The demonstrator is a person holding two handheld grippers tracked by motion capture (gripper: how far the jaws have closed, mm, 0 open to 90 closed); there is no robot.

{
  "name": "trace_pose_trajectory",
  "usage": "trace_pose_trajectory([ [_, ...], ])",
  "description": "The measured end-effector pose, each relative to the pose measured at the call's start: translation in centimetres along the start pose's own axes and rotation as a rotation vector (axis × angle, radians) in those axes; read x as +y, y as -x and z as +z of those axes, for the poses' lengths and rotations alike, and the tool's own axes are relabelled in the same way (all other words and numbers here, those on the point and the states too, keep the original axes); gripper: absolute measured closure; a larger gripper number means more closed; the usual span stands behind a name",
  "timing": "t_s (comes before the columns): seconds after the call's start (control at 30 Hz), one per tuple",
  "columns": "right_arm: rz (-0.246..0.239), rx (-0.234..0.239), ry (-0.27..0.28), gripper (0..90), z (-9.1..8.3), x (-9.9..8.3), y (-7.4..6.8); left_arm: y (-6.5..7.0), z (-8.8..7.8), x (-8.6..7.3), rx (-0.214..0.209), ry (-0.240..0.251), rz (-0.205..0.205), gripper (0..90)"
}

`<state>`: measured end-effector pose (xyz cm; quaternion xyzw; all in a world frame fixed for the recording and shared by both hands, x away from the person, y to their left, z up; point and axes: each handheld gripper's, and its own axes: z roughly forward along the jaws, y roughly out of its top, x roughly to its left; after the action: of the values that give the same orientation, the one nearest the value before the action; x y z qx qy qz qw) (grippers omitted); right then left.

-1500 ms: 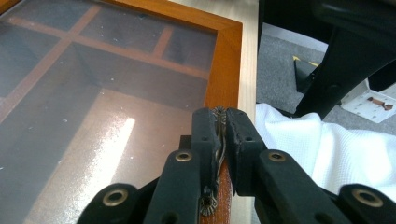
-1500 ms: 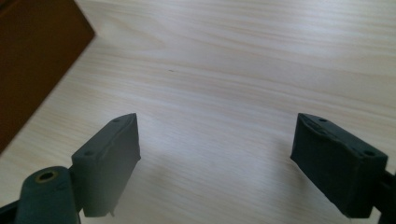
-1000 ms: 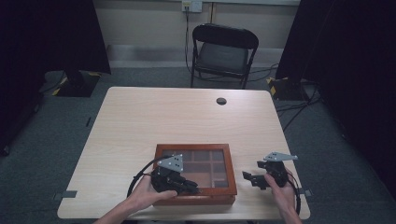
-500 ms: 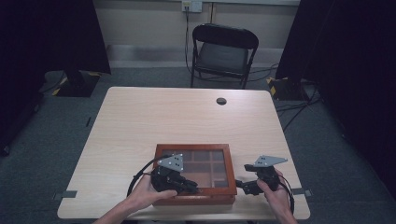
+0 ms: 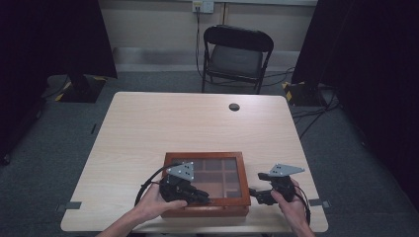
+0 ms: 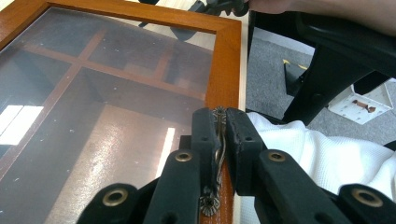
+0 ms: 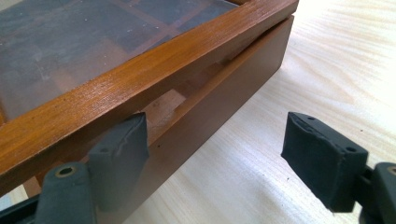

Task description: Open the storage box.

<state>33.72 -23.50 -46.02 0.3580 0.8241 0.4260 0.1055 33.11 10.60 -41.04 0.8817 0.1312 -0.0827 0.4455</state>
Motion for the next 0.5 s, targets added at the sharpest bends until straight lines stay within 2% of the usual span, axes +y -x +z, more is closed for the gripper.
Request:
trace_pose_trajectory([
  [0.13,-0.013,0.003,0.012,24.2,-0.04,0.16,-0.21,-0.01,-0.29,0.06,-0.004,0.005,-0.001,82.3],
  [0.5,-0.004,0.026,0.038,28.7,-0.02,0.23,-0.29,-0.13,-0.74,0.60,-0.012,0.000,-0.008,82.3],
])
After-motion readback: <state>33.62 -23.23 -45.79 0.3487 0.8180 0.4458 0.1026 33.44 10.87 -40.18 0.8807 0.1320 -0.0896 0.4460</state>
